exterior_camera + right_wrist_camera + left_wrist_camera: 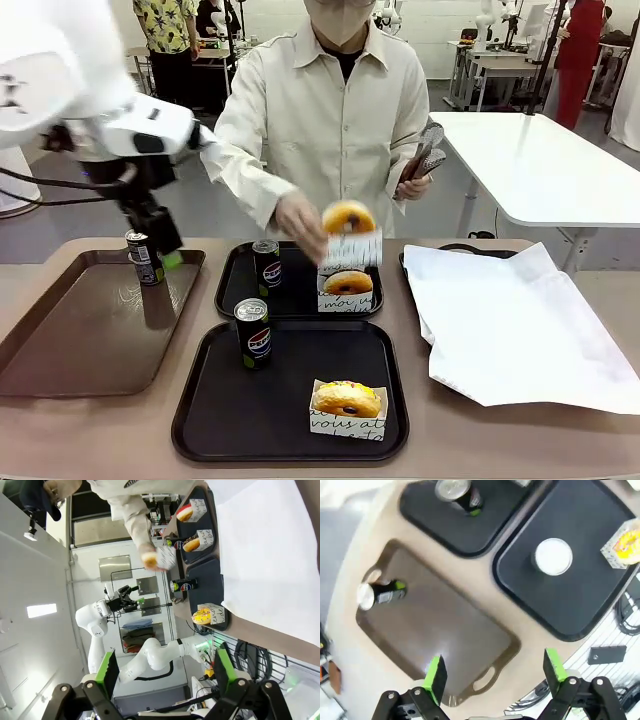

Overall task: Set up donuts and drinks on trays.
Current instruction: Pick up one Pepsi coke from the Handle tray and place it on the Flat Tray without a Pepsi coke.

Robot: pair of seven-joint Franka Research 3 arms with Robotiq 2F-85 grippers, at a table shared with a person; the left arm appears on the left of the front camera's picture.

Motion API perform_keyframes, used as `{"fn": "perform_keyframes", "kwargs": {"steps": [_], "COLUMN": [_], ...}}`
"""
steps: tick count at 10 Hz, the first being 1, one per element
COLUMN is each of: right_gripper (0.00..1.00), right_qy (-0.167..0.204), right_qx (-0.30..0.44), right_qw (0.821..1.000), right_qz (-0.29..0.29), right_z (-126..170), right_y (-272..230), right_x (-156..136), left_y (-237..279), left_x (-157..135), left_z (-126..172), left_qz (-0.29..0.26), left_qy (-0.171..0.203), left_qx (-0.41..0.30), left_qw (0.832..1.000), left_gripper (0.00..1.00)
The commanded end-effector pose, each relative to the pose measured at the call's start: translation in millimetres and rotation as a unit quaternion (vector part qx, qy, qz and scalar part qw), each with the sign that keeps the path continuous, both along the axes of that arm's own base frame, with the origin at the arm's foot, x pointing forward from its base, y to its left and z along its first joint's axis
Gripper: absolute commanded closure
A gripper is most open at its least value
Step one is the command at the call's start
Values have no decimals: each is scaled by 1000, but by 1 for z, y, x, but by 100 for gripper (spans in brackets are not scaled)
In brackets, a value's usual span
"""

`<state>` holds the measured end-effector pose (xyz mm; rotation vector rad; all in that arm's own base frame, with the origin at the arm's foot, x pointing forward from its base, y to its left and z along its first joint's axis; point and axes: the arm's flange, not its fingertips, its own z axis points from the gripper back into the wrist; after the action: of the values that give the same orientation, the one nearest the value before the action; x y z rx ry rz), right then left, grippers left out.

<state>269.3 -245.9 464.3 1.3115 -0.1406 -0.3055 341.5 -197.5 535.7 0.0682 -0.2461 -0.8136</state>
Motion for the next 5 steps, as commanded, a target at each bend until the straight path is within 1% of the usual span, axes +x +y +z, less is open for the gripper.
{"fn": "perform_keyframes", "kwargs": {"steps": [1,2,3,5], "right_gripper": [0,0,0,0], "right_qy": [-10,-10,-10,-10], "right_qx": [8,8,8,8], "right_qw": [1000,1000,1000,1000], "right_qz": [-2,-2,-2,-2], "right_z": [1,1,1,1], "right_y": [1,1,1,1], "right_x": [1,1,1,1], "left_y": [57,91,120,157], "left_x": [5,10,17,32], "left_z": [-1,-1,-4,-22], "left_qz": [111,167,208,243], "left_qy": [-33,-36,-29,-3], "left_qx": [-50,-79,-102,-142], "left_qw": [992,982,972,960], "left_gripper": [0,0,0,0]}}
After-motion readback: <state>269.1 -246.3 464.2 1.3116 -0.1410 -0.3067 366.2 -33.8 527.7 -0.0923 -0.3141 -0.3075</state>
